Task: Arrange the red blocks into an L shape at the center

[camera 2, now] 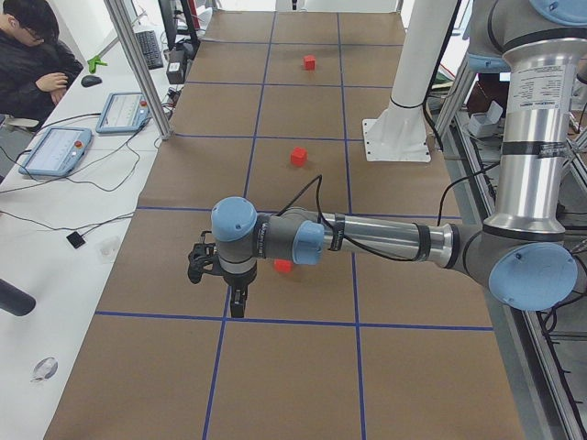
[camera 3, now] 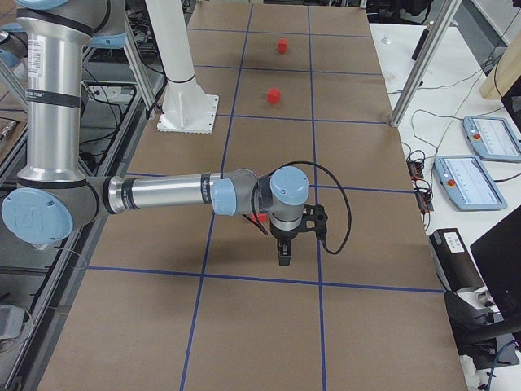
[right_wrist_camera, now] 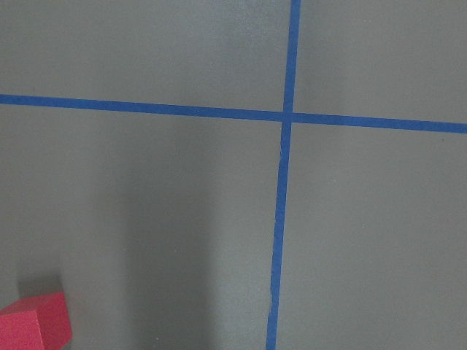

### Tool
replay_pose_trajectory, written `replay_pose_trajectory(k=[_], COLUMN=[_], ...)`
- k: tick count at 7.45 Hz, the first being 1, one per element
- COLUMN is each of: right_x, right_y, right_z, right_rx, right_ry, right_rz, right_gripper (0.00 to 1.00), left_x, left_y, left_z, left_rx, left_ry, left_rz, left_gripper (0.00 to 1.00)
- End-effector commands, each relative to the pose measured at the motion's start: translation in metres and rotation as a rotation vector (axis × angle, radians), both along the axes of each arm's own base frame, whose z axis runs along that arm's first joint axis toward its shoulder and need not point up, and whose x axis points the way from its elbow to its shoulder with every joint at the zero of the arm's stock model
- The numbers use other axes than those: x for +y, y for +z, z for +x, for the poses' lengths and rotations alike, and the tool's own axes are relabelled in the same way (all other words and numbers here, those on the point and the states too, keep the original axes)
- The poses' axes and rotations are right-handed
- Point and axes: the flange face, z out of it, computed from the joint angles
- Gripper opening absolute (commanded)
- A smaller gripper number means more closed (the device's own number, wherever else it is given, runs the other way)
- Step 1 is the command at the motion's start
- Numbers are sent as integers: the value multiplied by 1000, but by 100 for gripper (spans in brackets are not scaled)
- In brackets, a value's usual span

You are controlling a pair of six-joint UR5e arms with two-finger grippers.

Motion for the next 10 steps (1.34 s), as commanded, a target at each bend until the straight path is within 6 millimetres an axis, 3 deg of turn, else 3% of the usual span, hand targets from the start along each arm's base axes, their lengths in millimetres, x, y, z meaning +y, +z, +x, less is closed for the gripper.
replay_pose_trajectory(k=[1, 4, 5, 6, 7, 8, 9, 10], right_x=[-3, -5, -4, -3, -2, -2, -4, -6], right_y=[-4, -9, -11, -11, -10, -10, -11, -13], right_z=[0, -1, 0, 0, 0, 0, -1, -1], right_rx=[-1, -2, -2, -2, -3, -3, -3, -2], right_ry=[0, 0, 0, 1, 1, 1, -1, 0], right_rz=[8, 19, 22, 21, 18, 19, 23, 27], right_gripper=[100, 100, 100, 100, 100, 100, 100, 100], left_x=[2, -8, -39, -48, -69, -90, -88, -89], left_y=[-2, -11, -64, -91, -139, -189, -230, -275], left_z=[1, 5, 30, 70, 123, 170, 240, 285], left_rx=[13, 15, 22, 29, 56, 108, 153, 168], left_ry=[-49, -56, -14, 56, 80, -19, -82, -150], left_rz=[-42, -2, 83, 129, 154, 58, -55, -92], left_gripper=[100, 100, 100, 100, 100, 100, 100, 100])
